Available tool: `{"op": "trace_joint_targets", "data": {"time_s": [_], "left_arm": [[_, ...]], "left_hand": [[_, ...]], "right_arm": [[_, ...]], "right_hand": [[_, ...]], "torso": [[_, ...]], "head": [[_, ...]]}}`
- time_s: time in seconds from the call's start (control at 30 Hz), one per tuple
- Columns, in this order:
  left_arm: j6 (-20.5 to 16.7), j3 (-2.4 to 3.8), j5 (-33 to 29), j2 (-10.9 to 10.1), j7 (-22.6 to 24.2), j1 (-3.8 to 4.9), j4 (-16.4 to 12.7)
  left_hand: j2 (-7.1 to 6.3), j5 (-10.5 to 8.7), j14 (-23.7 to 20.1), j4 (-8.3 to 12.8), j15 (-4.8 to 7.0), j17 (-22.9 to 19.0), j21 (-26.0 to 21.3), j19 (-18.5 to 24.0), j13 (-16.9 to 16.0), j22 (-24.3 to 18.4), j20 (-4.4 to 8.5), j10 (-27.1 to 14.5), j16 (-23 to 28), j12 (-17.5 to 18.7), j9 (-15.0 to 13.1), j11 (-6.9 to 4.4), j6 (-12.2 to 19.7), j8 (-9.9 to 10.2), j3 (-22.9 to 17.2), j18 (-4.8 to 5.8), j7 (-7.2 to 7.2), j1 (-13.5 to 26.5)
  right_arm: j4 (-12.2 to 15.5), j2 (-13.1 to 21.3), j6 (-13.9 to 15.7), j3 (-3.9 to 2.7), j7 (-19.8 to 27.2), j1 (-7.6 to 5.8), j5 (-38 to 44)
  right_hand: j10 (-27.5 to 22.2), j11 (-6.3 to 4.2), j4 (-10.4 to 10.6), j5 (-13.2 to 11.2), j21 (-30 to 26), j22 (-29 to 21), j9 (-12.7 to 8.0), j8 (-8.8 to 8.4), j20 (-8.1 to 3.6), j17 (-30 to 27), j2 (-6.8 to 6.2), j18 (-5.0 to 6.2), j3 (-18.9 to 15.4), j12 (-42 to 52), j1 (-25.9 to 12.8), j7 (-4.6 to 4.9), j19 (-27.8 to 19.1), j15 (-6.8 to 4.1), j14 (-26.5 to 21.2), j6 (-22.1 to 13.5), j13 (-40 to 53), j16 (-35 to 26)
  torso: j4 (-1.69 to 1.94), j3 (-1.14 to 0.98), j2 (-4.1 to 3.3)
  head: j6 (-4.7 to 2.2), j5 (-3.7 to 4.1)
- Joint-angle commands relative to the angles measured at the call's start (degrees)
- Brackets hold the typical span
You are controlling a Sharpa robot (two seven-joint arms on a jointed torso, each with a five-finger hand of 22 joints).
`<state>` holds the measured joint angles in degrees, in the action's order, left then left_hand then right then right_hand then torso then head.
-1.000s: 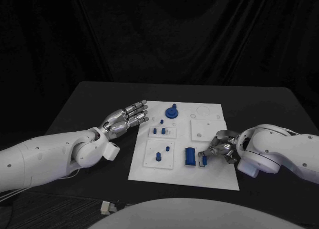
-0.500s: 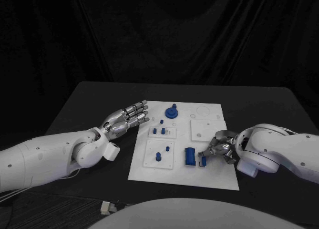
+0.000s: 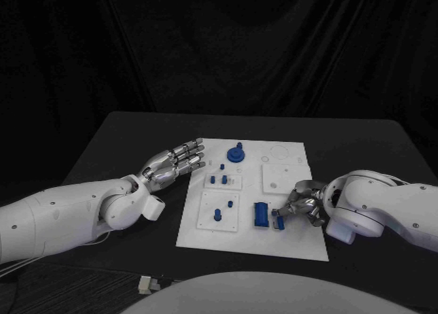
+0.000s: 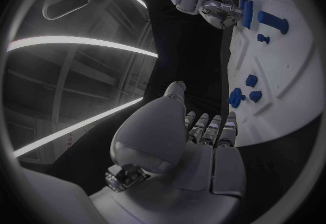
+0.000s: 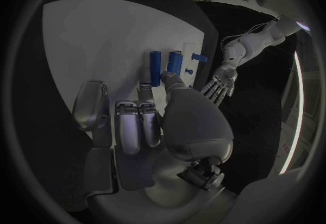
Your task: Assemble the parts on the task board
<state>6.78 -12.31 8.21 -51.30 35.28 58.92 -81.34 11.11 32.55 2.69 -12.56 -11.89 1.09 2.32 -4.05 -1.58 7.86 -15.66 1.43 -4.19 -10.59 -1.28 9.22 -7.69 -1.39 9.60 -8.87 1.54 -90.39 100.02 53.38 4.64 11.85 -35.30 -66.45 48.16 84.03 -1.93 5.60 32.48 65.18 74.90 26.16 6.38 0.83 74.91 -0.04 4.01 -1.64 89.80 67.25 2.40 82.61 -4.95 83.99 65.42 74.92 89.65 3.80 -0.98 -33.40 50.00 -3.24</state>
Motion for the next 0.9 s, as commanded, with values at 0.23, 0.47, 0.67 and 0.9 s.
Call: {"op": "trace_joint_targets", "data": {"time_s": [0.23,0.47,0.67,0.9], "left_arm": [[0.88,0.05,-0.30,0.12,0.45,-0.15,-0.05],[0.90,0.05,-0.30,0.09,0.42,-0.21,-0.04],[0.95,0.05,-0.30,0.09,0.38,-0.25,-0.02],[1.03,0.05,-0.30,0.14,0.33,-0.31,0.00]], "left_hand": [[0.04,0.36,-0.18,0.46,-0.40,0.05,0.39,-0.17,-0.06,0.10,-0.30,0.01,-0.34,-0.19,-0.06,0.33,0.14,-0.28,-0.01,1.00,0.34,-0.43],[0.09,0.37,-0.15,0.51,-0.50,0.06,0.40,-0.18,-0.06,0.09,-0.34,0.01,-0.37,-0.20,-0.06,0.37,0.11,-0.28,-0.06,1.07,0.38,-0.43],[0.09,0.37,-0.15,0.51,-0.50,0.06,0.40,-0.18,-0.06,0.09,-0.34,0.01,-0.37,-0.20,-0.06,0.37,0.11,-0.28,-0.06,1.07,0.38,-0.43],[0.09,0.37,-0.15,0.51,-0.50,0.06,0.40,-0.18,-0.06,0.09,-0.34,0.01,-0.37,-0.20,-0.06,0.37,0.11,-0.28,-0.06,1.07,0.38,-0.43]], "right_arm": [[0.03,-0.13,-0.79,0.01,-0.85,0.21,0.25],[-0.02,-0.14,-0.02,0.01,-0.82,0.22,0.26],[-0.13,-0.21,0.85,0.01,-0.76,0.22,0.26],[-0.10,-0.15,1.96,0.01,-0.55,0.22,0.24]], "right_hand": [[5.97,0.12,2.45,-8.41,-0.34,8.43,-0.07,0.79,0.28,14.83,0.06,0.97,-1.57,0.20,-3.04,0.15,0.18,-0.27,5.95,-0.62,15.08,0.21],[5.97,0.14,3.70,-8.80,-0.55,8.40,-0.06,1.05,0.30,14.71,0.61,1.01,-2.12,0.20,-4.10,0.16,0.16,-0.26,5.92,-0.61,15.08,0.15],[5.97,0.03,5.23,-6.75,-0.83,8.35,0.01,1.43,0.26,14.63,1.73,1.06,-2.29,0.20,-4.84,0.02,0.11,-0.33,5.91,-0.61,15.08,0.12],[5.97,0.03,5.66,-6.87,-1.06,8.30,0.04,1.56,0.25,14.52,1.63,1.09,-2.56,0.20,-5.09,0.03,0.05,-0.34,5.88,-0.63,15.08,0.06]], "torso": [[-0.01,0.00,0.01],[0.02,-0.01,-0.02],[0.00,0.00,0.01],[0.00,-0.01,0.02]], "head": [[0.00,-0.04],[0.00,-0.02],[0.00,0.00],[0.00,-0.07]]}}
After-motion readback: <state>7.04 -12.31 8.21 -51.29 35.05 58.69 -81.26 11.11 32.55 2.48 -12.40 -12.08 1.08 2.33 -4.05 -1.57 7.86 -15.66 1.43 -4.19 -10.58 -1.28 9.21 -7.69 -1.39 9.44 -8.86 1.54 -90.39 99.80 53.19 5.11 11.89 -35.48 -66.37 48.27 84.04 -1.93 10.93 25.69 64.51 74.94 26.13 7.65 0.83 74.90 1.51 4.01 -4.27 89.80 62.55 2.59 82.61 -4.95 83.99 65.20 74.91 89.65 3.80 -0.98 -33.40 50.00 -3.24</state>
